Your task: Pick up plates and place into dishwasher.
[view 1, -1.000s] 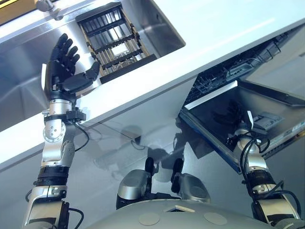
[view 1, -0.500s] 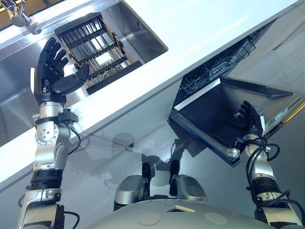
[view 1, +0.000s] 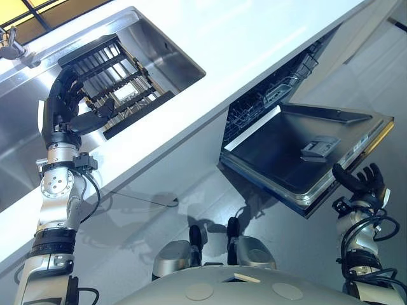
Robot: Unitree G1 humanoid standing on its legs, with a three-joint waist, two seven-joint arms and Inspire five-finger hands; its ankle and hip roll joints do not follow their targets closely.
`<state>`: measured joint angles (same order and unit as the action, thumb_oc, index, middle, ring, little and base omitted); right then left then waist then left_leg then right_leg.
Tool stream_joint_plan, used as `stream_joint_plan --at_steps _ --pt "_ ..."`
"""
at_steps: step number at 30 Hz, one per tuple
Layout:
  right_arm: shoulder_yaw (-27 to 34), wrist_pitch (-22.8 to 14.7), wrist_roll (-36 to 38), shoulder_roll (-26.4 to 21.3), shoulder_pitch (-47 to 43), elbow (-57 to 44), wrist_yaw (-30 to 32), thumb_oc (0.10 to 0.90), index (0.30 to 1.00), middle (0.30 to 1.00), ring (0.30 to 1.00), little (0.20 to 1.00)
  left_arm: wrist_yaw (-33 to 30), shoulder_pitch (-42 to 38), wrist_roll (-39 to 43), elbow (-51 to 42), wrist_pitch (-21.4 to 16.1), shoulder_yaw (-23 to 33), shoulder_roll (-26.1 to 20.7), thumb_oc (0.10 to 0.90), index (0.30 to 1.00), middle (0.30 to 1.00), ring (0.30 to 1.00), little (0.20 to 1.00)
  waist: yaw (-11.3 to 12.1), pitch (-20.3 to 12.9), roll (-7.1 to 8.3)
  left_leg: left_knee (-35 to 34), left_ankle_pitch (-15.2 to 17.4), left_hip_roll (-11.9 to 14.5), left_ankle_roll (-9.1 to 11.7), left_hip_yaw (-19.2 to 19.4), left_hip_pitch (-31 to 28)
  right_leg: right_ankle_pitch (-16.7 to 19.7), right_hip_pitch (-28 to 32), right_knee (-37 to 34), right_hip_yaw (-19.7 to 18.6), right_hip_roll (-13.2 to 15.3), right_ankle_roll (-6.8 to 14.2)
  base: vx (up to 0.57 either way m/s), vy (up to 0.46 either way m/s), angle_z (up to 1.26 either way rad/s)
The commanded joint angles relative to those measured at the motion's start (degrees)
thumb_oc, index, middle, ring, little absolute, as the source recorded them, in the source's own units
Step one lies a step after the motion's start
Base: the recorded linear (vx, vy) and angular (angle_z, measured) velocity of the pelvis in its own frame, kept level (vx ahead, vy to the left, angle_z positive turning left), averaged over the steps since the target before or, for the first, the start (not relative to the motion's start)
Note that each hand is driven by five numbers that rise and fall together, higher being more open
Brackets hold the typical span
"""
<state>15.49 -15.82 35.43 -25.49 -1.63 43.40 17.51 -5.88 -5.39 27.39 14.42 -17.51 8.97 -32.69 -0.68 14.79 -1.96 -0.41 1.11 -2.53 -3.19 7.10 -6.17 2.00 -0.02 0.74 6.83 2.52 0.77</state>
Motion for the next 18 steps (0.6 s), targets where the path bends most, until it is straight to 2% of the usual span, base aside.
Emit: stream_joint_plan --at_steps 1,5,10,15,16,18 --pt "5.03 -10.64 4.20 -5.09 -2.79 -2.47 0.75 0.800 0.900 0.900 0.900 0.900 -1.78 -4.92 2.62 2.12 -5.31 -0.52 -0.90 0.800 0.900 0.900 0.900 0.900 -2.02 1.20 -2.73 8.43 6.80 -0.69 1.27 -2.33 6.15 -13.60 -3.27 14.51 1.87 -0.54 0.82 -0.14 -0.076 -0.11" --pt "6.05 -14.34 11.41 -6.50 -5.51 -1.49 -0.21 0.800 0.900 0.900 0.900 0.900 -2.41 -7.90 6.81 1.71 -8.41 -0.99 -0.36 0.800 0.900 0.900 0.900 0.900 -2.90 5.59 -4.24 17.53 8.65 0.07 1.86 -2.11 12.96 -15.21 -9.21 20.99 1.44 0.58 -1.44 -0.18 -0.043 -0.06" --pt "6.58 -14.80 16.17 -7.30 -8.06 1.02 -3.72 0.800 0.900 0.900 0.900 0.900 -4.04 -9.78 9.69 0.11 -9.04 -0.62 0.02 0.800 0.900 0.900 0.900 0.900 -3.25 8.56 -6.01 24.79 10.31 0.37 1.65 -1.57 19.15 -17.45 -15.96 29.28 0.97 0.65 -3.26 -0.08 -0.021 0.00" --pt "5.78 -11.94 24.61 -7.62 -9.94 2.68 -13.74 0.800 0.900 0.900 0.900 0.900 -4.52 -10.55 13.26 -1.56 -9.27 -0.50 0.42 0.800 0.900 0.900 0.900 0.900 -3.03 10.31 -7.10 31.12 11.93 -1.20 1.38 -1.98 25.34 -20.67 -23.12 38.94 0.80 1.23 -4.63 -0.05 0.010 0.03" --pt "5.61 -10.15 29.05 -7.07 -10.23 3.41 -19.51 0.800 0.900 0.900 0.900 0.900 -3.48 -10.57 15.17 -2.09 -9.91 0.11 0.57 0.800 0.900 0.900 0.900 0.900 -2.80 10.91 -7.35 32.54 12.03 -1.67 1.32 -2.04 27.38 -21.28 -25.24 41.31 0.80 1.51 -4.95 -0.02 0.028 0.08" --pt "5.35 -7.22 33.99 -6.42 -10.68 4.42 -24.40 0.800 0.900 0.900 0.900 0.900 -2.32 -10.64 17.47 -2.65 -10.78 0.52 0.79 0.800 0.900 0.900 0.900 0.900 -2.44 11.48 -7.53 33.78 11.90 -1.97 1.34 -2.10 29.59 -21.78 -27.57 43.81 0.94 1.99 -5.19 -0.04 0.037 0.04"
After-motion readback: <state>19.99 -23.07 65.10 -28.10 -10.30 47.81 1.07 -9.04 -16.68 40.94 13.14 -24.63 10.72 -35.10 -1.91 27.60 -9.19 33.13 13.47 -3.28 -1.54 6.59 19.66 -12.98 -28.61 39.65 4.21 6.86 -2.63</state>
